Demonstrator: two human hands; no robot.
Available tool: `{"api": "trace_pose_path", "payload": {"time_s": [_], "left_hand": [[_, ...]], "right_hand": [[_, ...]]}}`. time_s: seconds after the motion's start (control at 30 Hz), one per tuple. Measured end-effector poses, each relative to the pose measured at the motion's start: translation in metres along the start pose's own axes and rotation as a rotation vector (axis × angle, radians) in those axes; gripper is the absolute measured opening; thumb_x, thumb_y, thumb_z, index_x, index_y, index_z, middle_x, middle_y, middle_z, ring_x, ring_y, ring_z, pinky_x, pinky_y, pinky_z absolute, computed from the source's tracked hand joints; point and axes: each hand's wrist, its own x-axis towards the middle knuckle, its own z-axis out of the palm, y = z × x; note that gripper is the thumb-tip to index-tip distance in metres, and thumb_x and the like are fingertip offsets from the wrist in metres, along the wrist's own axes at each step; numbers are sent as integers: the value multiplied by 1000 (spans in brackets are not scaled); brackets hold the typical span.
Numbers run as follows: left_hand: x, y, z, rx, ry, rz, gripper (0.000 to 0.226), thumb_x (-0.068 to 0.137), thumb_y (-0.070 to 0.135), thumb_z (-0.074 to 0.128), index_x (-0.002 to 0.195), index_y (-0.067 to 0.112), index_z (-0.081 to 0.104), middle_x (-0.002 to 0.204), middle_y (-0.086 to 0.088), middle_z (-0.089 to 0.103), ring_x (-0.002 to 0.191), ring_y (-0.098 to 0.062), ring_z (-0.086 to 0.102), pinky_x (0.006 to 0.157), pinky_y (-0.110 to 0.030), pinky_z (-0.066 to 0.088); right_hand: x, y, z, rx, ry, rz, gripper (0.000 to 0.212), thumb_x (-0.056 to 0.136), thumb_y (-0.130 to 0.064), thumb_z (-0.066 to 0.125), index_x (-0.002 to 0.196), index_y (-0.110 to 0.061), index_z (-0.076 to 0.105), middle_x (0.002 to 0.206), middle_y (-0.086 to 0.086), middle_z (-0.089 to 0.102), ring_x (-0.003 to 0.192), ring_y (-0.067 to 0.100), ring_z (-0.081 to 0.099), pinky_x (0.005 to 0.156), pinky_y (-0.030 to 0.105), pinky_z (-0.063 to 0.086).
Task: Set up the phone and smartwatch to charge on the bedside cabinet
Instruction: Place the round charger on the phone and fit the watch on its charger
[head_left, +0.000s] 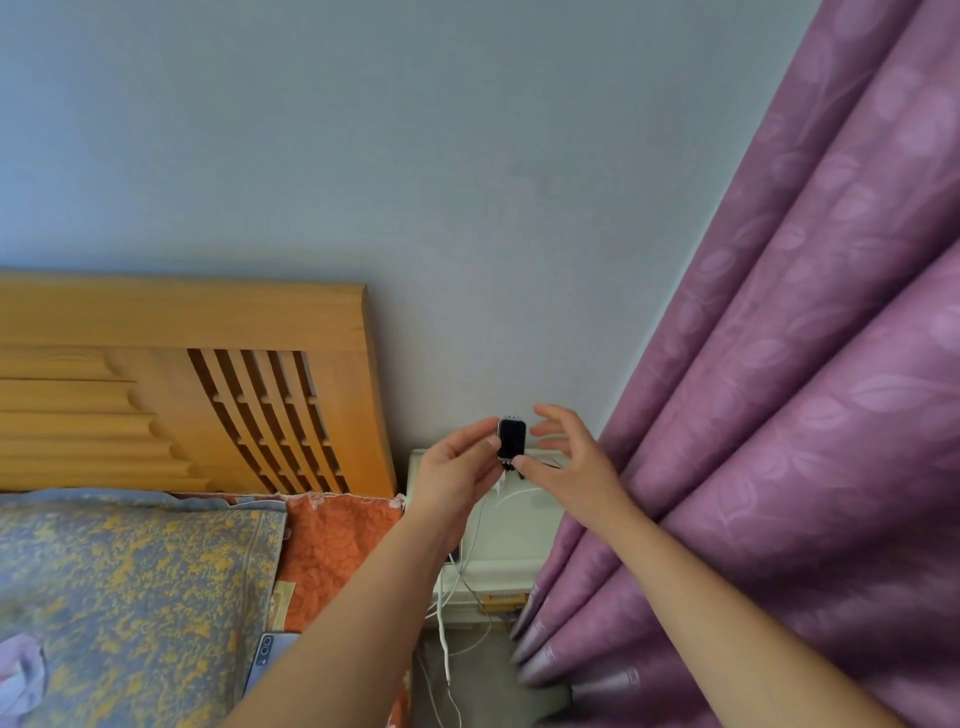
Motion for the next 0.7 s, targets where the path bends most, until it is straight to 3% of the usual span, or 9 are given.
{"api": "trace_pose_path", "payload": {"time_s": [0.13, 0.27, 0.43, 0.5, 0.63, 0.7], "left_hand": [[-1, -3, -3, -7, -23, -7, 22, 94, 3, 56, 111, 12, 68, 104, -10, 74, 95, -20, 71, 89, -31, 55], [2, -6, -10, 25, -37, -11, 23, 94, 3, 56, 113, 9, 67, 104, -11, 74, 96, -21, 70, 89, -32, 55], [12, -15, -20, 32, -49, -36, 21, 94, 2, 55, 104, 14, 68, 95, -7, 74, 84, -12, 72, 74, -21, 58], [21, -25, -25, 44, -33, -66, 21, 94, 4, 56, 111, 12, 67, 101, -11, 73, 89, -15, 70, 79, -24, 57], [41, -60, -37, 65, 11, -148, 23, 92, 8, 59, 114, 11, 67, 106, -11, 74, 98, -20, 70, 84, -29, 56], [51, -81, -42, 86, 47, -199, 23, 93, 8, 58, 114, 12, 66, 106, -11, 74, 99, -21, 70, 84, -31, 57]], "right_hand": [[0, -5, 5, -150, -42, -115, 63, 72, -18, 76, 127, -31, 48, 114, -3, 60, 104, 5, 58, 92, 17, 43], [0, -7, 14, -268, -30, -152, 54, 73, -13, 73, 123, -25, 54, 115, 0, 58, 101, 9, 59, 93, 28, 47], [2, 9, 28, -255, -12, -112, 53, 72, -12, 74, 121, -22, 55, 114, 2, 58, 89, 15, 64, 85, 28, 51], [5, 23, 33, -206, -15, -78, 53, 71, -11, 76, 119, -21, 57, 114, 3, 59, 90, 17, 65, 85, 28, 51], [11, 60, 42, -149, -83, 23, 54, 71, -9, 76, 120, -20, 57, 116, 3, 59, 93, 17, 64, 81, 12, 47], [11, 84, 47, -123, -123, 87, 53, 72, -9, 76, 120, -21, 57, 116, 1, 59, 94, 17, 64, 79, 13, 46]]}}
